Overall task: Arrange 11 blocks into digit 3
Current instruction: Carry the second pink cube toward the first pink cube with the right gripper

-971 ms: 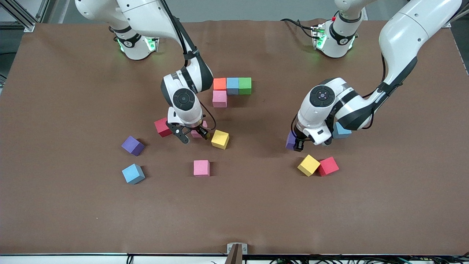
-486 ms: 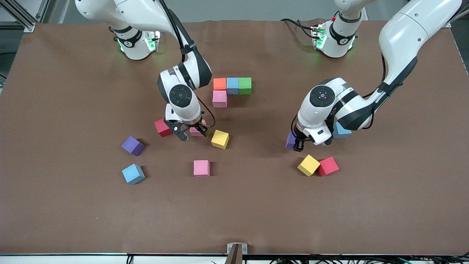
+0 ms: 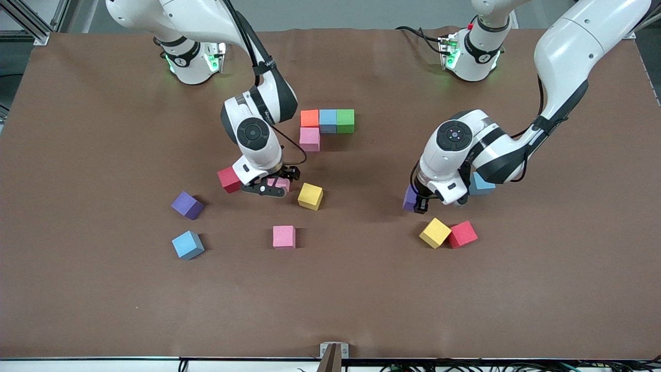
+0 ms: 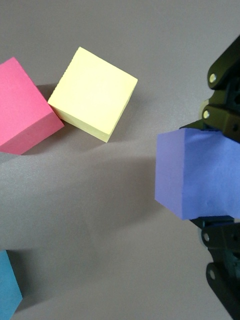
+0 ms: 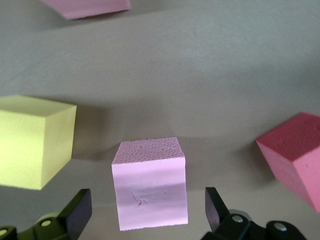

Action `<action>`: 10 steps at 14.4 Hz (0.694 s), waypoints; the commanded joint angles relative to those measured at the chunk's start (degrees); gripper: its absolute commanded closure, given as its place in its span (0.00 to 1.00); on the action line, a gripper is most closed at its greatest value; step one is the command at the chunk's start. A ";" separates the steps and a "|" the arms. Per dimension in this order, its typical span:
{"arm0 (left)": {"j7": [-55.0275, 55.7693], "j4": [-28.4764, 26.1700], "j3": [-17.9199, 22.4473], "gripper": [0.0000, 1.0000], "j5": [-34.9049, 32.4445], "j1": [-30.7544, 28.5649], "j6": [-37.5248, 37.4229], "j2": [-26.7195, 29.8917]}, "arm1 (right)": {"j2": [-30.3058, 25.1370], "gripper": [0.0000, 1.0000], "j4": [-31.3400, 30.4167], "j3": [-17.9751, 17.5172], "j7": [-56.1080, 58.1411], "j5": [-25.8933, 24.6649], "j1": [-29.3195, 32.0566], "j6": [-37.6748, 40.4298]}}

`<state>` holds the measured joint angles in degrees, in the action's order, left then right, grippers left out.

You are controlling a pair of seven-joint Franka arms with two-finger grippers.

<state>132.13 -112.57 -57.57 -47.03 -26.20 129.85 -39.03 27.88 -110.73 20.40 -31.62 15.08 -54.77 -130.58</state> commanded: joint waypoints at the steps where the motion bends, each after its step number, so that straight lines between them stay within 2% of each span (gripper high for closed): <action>1: 0.33 0.69 0.00 0.66 1.23 0.45 -1.00 0.27 | -1.33 0.00 -1.86 -0.10 3.49 0.04 -0.34 -1.25; 7: 0.33 0.69 0.09 0.66 1.15 0.45 -1.00 0.27 | 0.34 0.00 -5.46 -0.10 3.49 -0.40 -1.04 -8.09; 8: 0.33 0.69 0.00 0.66 1.23 0.54 -1.00 0.18 | 0.34 0.04 -6.34 -0.10 3.49 -0.40 -0.96 -8.89; 9: 0.33 0.69 0.00 0.66 1.23 0.45 -1.00 0.27 | 0.34 0.22 -6.61 -0.10 3.49 -0.40 -0.96 -8.99; 10: 0.33 0.69 0.09 0.66 1.15 0.45 -1.00 0.27 | 0.25 0.46 -6.61 -0.10 3.32 -0.40 -0.87 -8.73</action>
<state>132.13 -112.57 -57.56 -47.02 -26.19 129.85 -39.03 29.25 -115.76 20.27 -28.72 14.95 -55.57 -138.58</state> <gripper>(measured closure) 0.410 0.035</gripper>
